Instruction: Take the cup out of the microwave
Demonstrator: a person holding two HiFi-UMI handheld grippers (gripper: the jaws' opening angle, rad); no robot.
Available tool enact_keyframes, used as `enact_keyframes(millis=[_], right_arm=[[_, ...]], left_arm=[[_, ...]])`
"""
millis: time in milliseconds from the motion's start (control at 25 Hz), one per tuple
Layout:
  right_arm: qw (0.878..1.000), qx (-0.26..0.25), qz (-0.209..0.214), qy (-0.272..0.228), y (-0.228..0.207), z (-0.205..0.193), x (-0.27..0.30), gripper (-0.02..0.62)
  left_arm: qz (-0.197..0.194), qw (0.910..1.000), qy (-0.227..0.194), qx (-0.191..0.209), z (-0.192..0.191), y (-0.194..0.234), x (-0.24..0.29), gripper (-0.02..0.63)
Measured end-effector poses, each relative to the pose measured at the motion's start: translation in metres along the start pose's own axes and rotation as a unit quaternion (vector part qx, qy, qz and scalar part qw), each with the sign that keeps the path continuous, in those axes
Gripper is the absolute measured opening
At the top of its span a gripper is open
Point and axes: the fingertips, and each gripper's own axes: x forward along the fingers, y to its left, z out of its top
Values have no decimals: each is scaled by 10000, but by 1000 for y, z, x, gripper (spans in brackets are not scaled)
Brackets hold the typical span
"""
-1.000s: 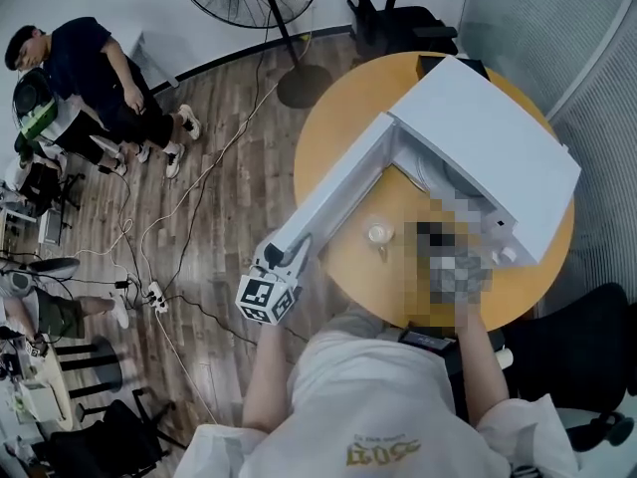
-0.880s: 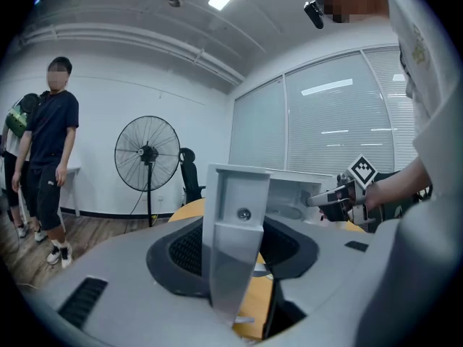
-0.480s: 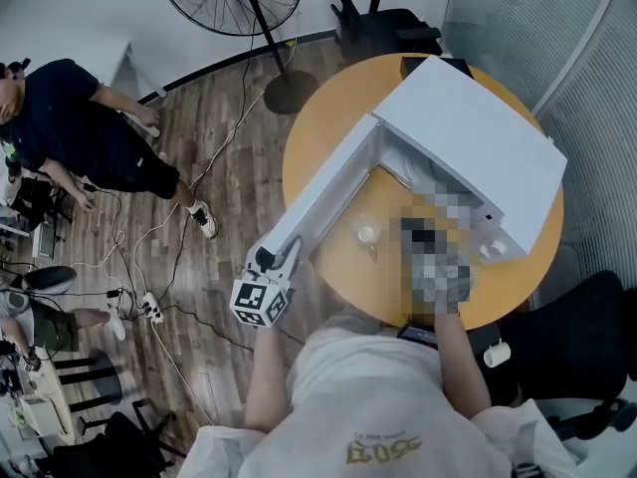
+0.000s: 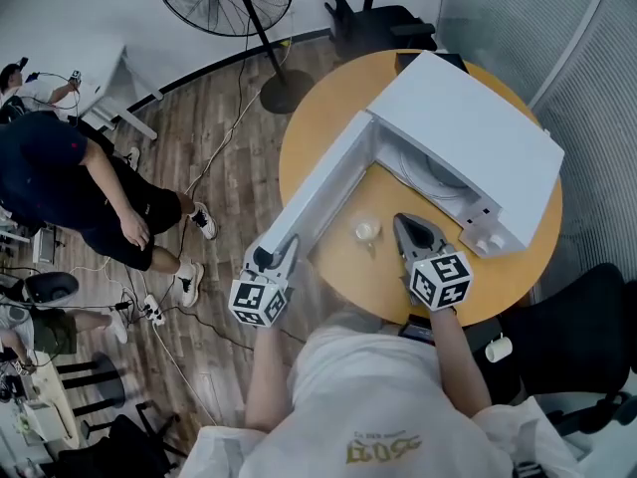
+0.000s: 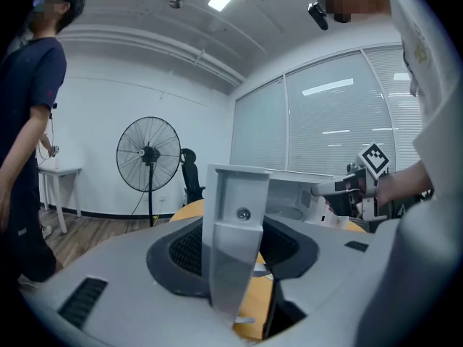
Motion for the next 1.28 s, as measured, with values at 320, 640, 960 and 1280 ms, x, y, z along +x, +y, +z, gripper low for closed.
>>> enact_keyframes(millis=[320, 640, 960, 1280], right_arm=[[10000, -46, -31, 9, 1, -2, -2, 12], [9999, -139, 23, -54, 5, -2, -1, 12], [9999, -95, 83, -31, -4, -12, 1, 12], [9997, -218, 67, -26, -1, -3, -1, 12]], left_arm=[[-12, 10000, -7, -5, 2, -1, -1, 206], [-33, 10000, -10, 5, 1, 0, 0, 206], [-18, 10000, -14, 28, -6, -3, 6, 206], [-24, 10000, -26, -11, 2, 0, -1, 207]])
